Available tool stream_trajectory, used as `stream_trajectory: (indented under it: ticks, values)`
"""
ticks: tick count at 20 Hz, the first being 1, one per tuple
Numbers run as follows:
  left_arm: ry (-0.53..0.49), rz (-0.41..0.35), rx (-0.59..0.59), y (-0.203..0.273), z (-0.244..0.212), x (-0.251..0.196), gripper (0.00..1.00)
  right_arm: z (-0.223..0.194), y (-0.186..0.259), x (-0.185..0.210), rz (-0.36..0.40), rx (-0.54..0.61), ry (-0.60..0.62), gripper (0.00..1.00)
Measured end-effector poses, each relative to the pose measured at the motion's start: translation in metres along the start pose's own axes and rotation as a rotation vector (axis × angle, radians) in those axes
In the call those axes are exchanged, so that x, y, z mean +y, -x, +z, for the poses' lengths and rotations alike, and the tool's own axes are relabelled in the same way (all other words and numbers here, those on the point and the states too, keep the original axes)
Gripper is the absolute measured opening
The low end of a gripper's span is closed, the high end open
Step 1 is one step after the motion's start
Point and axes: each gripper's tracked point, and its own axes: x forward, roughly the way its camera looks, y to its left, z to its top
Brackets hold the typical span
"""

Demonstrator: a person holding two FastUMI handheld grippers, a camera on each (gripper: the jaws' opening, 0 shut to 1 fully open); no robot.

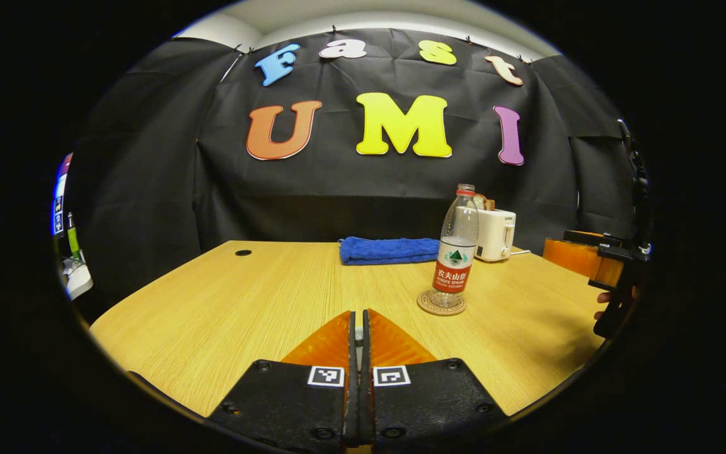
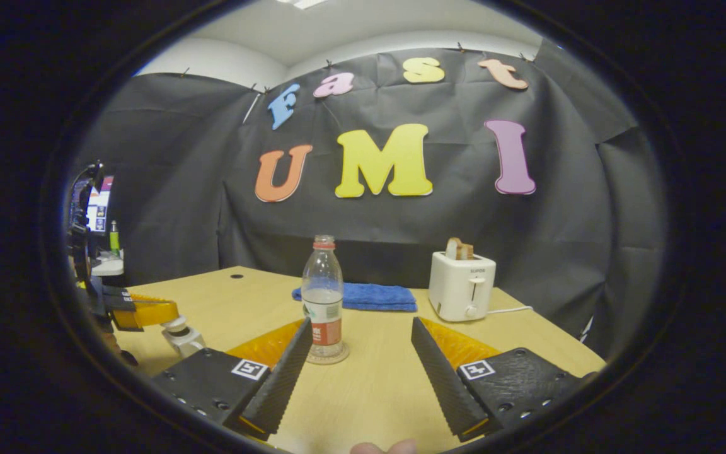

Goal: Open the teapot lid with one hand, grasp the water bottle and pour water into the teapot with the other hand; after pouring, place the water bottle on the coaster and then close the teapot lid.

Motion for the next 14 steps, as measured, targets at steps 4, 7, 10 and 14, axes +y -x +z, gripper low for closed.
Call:
stream_trajectory:
  ticks: [4,7,10,14]
  values:
    - [0.024,0.001,0.007,-0.001,-0.005,0.0,0.03,-0.007,0.003,-0.007,-0.01,0.011,-0.019,0.94]
    - [0.03,0.014,0.016,-0.002,-0.011,0.004,0.03,-0.012,0.003,-0.006,-0.006,0.025,-0.032,0.94]
    - [0.052,0.014,0.021,-0.006,-0.014,0.001,0.03,-0.009,0.006,-0.004,0.003,0.015,-0.023,0.94]
    - [0.049,0.031,0.027,-0.008,-0.017,-0.001,0.07,-0.003,0.011,0.002,0.01,-0.009,-0.001,0.94]
